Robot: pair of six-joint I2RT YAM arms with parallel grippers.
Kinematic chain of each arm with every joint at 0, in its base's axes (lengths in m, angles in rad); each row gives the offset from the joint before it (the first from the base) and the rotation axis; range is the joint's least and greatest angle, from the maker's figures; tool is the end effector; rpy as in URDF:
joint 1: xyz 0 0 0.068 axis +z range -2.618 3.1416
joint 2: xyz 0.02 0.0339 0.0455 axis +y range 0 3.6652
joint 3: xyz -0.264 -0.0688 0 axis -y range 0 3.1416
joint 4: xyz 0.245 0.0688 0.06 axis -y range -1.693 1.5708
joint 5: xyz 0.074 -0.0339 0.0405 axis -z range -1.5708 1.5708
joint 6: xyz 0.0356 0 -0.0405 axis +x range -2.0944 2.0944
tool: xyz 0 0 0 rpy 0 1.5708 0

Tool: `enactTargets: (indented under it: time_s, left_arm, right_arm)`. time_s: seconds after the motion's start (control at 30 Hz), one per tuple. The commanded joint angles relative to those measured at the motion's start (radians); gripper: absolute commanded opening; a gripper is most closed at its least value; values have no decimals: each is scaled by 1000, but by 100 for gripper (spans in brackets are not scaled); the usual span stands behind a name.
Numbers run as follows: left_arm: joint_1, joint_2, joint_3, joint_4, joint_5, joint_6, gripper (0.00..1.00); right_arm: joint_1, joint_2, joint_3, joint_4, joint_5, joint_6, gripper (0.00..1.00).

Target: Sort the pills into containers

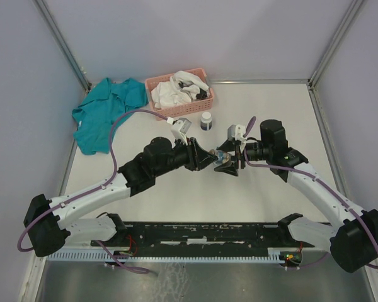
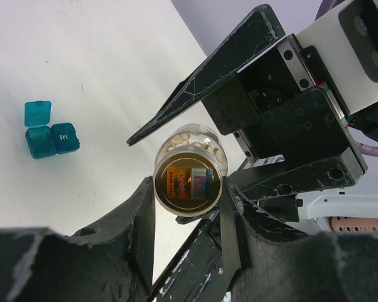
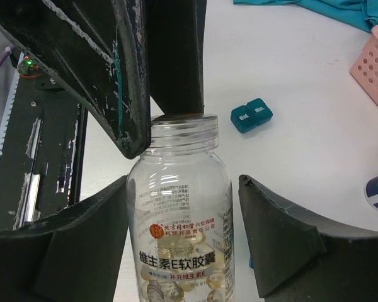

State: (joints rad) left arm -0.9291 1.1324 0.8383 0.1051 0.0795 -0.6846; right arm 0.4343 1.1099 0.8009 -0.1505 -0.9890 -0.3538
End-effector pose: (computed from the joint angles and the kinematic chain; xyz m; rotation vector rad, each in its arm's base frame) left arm 0.1578 -0.2159 0.3184 0.2986 1.9095 -1.2065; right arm 0.2035 0.1272 0.2911 -1.2827 1.4711 1.0434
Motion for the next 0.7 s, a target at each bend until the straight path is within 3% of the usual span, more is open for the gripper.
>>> enactTargets:
  time_s: [0.0,0.1,0.23,0.33,0.47,0.67]
  left_arm:
    - [-6,-24,13,62,-14,-24,3]
    - [-6,-25,15,61,-14,-26,3]
    - [-6,-28,14,62,-16,-27,8]
    - [-7,-44,9,61,-19,-29,26]
    - [-6,-108,-50,112,-17,-28,56]
    - [-6,-295,-224,239,-28,40,76]
  right_arm:
    - [9,-2,32,11,-3,-13,74]
    - [10,-3,35,5,-8,-15,62]
    - [11,-4,48,-12,-10,-20,38]
    - [9,-5,62,-34,-12,-13,26]
    - [4,-1,99,-120,-47,-53,17]
    - [-12,18,121,-184,-125,-97,9]
